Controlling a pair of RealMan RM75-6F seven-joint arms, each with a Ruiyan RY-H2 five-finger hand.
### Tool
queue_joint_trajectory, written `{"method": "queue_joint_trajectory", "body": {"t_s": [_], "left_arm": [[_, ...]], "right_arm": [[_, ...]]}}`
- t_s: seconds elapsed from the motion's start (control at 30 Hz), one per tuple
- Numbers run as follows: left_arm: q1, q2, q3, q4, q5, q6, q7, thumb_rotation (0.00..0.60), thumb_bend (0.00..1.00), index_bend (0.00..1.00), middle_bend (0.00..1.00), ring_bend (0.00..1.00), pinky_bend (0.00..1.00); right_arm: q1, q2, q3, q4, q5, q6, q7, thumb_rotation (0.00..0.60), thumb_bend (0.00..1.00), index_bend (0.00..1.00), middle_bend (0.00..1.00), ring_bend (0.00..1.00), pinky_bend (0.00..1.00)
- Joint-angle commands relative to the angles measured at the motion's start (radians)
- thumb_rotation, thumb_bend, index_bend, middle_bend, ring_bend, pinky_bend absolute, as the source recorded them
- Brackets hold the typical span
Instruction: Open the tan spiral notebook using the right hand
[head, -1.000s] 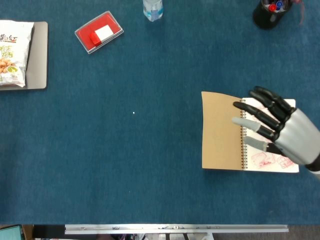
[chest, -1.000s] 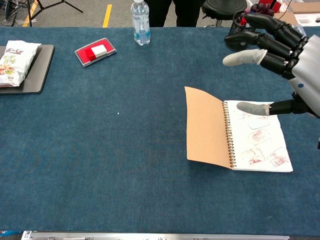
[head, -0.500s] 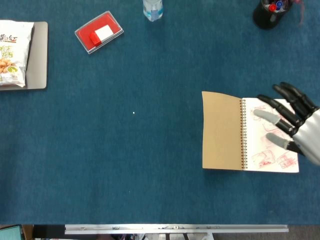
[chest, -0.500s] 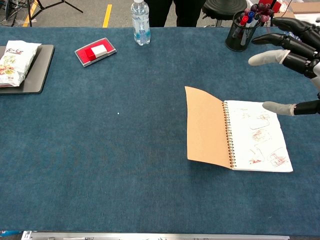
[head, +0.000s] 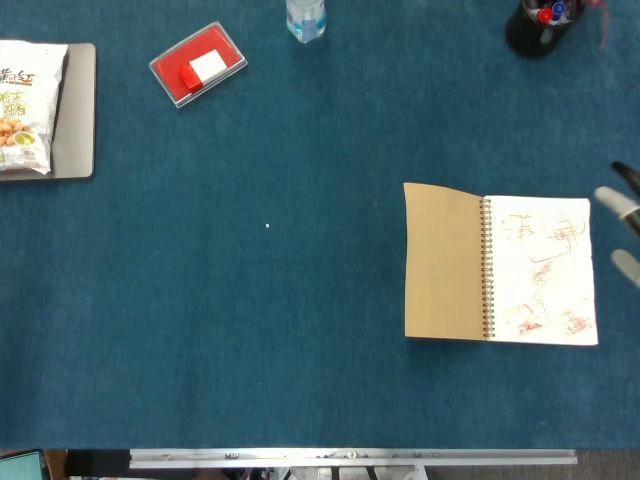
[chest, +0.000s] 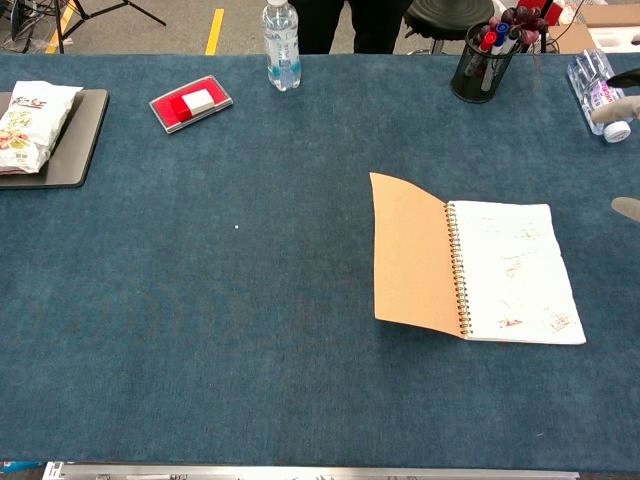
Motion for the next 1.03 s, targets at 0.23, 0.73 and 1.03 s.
{"method": "queue_joint_trajectory", "body": {"t_s": [0.23, 0.73, 1.03], "left_arm": [[-0.018, -0.017, -0.021, 0.024, -0.001, 0.001, -0.01, 0.6, 0.3, 0.51, 0.56, 0.51, 0.71], [-0.031, -0.019, -0.022, 0.028, -0.012, -0.018, 0.001, 0.6, 0.3, 0.54, 0.51, 0.42, 0.62], [-0.035, -0.018, -0.02, 0.025, -0.044, -0.046, 0.024, 0.6, 0.3, 0.56, 0.51, 0.42, 0.62]], "right_arm": [[-0.116, 0.039, 0.046, -0.07, 0.128, 0.026, -0.056, 0.6, 0.05, 0.31, 0.21, 0.05, 0.14], [-0.168, 0.054, 0.139, -0.046, 0.238, 0.005, 0.03, 0.6, 0.06, 0.31, 0.21, 0.05, 0.14], [-0.153, 0.051, 0.165, -0.021, 0.267, -0.066, 0.06, 0.6, 0.06, 0.31, 0.21, 0.05, 0.14]]}}
